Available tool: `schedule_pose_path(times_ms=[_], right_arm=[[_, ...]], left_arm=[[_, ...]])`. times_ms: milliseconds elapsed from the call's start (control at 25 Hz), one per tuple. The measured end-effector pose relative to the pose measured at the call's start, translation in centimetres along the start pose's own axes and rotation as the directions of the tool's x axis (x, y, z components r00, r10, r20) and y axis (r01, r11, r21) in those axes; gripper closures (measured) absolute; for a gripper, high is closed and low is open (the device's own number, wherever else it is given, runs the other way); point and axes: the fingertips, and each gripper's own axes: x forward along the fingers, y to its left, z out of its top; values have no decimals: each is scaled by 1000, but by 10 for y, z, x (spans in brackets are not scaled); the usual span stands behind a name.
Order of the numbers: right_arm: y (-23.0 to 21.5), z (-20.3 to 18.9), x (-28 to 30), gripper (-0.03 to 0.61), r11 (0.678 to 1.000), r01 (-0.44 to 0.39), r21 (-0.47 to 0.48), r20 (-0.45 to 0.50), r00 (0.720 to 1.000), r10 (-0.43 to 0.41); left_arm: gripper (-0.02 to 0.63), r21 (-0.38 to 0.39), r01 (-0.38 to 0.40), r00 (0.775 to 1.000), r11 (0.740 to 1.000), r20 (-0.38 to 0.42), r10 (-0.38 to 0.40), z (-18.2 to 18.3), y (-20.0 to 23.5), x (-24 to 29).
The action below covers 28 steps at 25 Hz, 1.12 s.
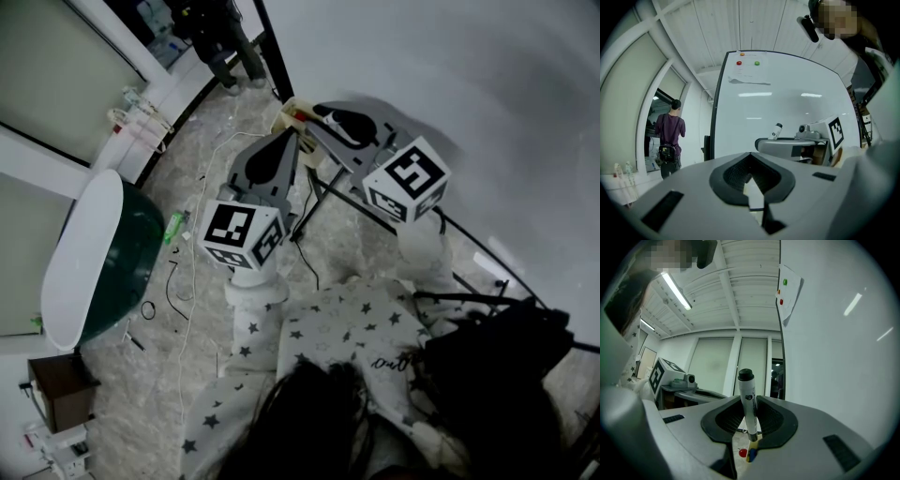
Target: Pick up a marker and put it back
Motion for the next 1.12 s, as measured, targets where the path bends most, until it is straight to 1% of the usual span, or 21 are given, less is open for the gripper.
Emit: schedule_pose_path(times_ms=[160, 280, 440, 840, 1120], right_arm=[[-10, -8, 4, 497, 1000, 4, 14, -9, 1000, -4], [-11, -18, 9, 496, 1000, 0, 22, -25, 1000, 1], [-11, -33, 17, 497, 999, 3, 43, -43, 999, -1], [-14, -96, 33, 495, 996, 13, 89, -96, 995, -5], [-17, -112, 36, 495, 996, 33, 82, -116, 993, -23]], left_arm=[[614, 0, -24, 1000, 1000, -10, 24, -6, 7, 5], [614, -3, -27, 999, 1000, -31, 27, -14, 8, 6], [614, -11, -34, 999, 999, -31, 34, -23, 12, 4], [614, -19, -54, 997, 998, -52, 53, -60, 24, 5], [614, -39, -67, 996, 997, -54, 64, -70, 27, 4]])
